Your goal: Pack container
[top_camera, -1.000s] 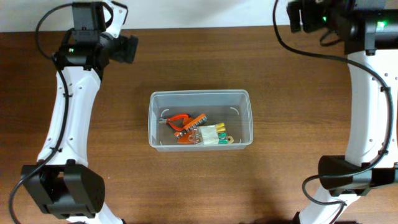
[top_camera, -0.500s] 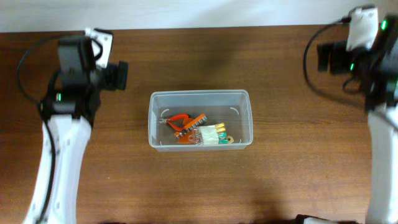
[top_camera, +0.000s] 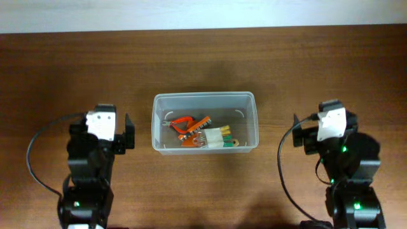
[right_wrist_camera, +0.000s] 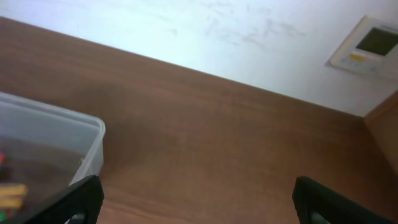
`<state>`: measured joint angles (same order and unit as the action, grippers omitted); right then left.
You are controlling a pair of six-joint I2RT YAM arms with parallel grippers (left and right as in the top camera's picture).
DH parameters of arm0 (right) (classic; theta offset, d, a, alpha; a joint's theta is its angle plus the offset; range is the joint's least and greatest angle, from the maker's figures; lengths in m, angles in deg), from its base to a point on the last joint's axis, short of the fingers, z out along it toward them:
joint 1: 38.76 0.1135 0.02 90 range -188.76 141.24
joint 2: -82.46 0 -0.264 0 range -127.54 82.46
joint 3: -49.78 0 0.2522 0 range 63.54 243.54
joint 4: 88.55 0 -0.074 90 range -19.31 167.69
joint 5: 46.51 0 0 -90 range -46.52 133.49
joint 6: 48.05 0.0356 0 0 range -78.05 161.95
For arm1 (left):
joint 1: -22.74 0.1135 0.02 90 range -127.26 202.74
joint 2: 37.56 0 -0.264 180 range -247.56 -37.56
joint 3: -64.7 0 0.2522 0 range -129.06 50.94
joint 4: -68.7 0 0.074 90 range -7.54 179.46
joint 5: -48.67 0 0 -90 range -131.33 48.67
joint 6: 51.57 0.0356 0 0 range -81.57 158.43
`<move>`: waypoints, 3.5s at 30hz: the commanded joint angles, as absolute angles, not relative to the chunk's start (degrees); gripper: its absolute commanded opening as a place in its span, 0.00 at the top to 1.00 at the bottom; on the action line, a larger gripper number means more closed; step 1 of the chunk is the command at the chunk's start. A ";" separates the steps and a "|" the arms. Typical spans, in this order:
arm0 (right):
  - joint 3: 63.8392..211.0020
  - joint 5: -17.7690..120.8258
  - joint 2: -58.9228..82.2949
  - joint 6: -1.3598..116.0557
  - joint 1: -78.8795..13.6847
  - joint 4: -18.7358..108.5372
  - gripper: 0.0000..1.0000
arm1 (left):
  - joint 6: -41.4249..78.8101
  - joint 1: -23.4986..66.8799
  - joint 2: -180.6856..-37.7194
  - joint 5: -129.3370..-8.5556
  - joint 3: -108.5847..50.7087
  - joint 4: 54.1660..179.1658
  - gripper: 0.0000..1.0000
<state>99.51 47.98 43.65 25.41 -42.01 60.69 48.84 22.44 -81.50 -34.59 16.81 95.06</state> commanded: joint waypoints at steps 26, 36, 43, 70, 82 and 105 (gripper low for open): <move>96.54 46.21 40.44 25.72 -41.48 55.16 0.01 | 48.34 22.64 -78.83 -33.34 22.99 109.22 0.01; 96.54 46.23 48.96 25.74 -42.16 48.67 0.01 | 48.34 22.64 -78.83 -33.34 22.99 113.42 0.01; 96.54 49.20 59.04 26.14 -42.16 46.88 0.01 | 48.34 22.64 -78.83 -33.34 22.99 113.42 0.01; 63.86 34.45 82.27 43.29 -38.33 84.01 0.01 | 48.34 22.64 -78.83 -33.34 22.99 113.42 0.01; 63.86 39.85 82.25 42.64 -38.33 73.11 0.01 | 48.34 22.64 -78.83 -33.34 22.99 113.42 0.01; 63.86 40.02 82.25 42.66 -38.33 73.17 0.01 | 48.34 22.64 -78.83 -33.34 22.99 113.42 0.01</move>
